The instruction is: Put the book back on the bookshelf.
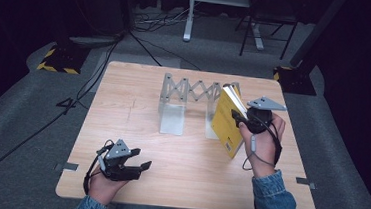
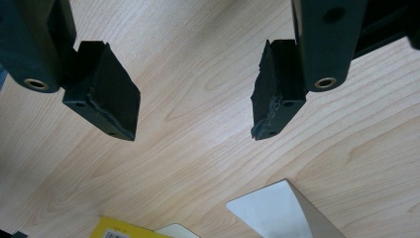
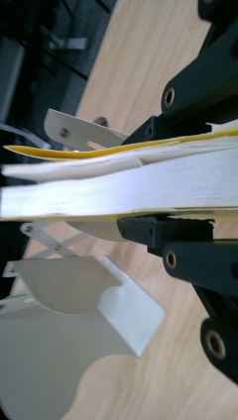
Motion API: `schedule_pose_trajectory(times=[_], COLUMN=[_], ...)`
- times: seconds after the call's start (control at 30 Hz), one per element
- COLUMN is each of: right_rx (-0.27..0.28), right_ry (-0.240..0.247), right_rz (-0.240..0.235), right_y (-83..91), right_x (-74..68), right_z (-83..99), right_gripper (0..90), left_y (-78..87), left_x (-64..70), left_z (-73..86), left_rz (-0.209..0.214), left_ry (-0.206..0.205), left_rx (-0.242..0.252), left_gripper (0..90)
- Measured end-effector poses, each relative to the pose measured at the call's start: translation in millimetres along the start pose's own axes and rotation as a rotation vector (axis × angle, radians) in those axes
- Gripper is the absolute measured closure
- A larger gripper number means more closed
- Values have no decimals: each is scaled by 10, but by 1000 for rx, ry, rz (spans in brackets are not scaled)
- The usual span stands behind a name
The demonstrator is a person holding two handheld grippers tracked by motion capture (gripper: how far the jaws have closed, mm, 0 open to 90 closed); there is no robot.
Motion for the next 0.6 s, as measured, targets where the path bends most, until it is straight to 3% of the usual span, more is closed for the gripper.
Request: schedule_pose_trajectory(times=[0.1, 0.2, 0.37, 0.6], right_rx=[-46, -42, 39, 84], right_ry=[17, 13, -29, -104], right_rz=[-26, -17, 16, 63], right_y=[8, -10, -61, -206], right_x=[-5, -22, 14, 122], right_z=[-39, -72, -251, -427], right_gripper=[744, 754, 756, 755], left_y=[5, 6, 12, 25], left_x=[-8, -12, -14, -31], left_z=[-2, -2, 4, 18], left_rz=[-2, -2, -1, -1], left_ry=[-7, -9, -7, 8], left_rx=[1, 0, -1, 8], left_gripper=[358, 358, 358, 358])
Point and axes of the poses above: each handheld gripper's, and its own axes: y roughly backward along the jaws, z roughly out of its underside, x roughly to its right, the point moved 7 cm from there along -y, roughly forward along the jaws, and after that the axes turned 6 degrees about -x, right-handed, at the moved point
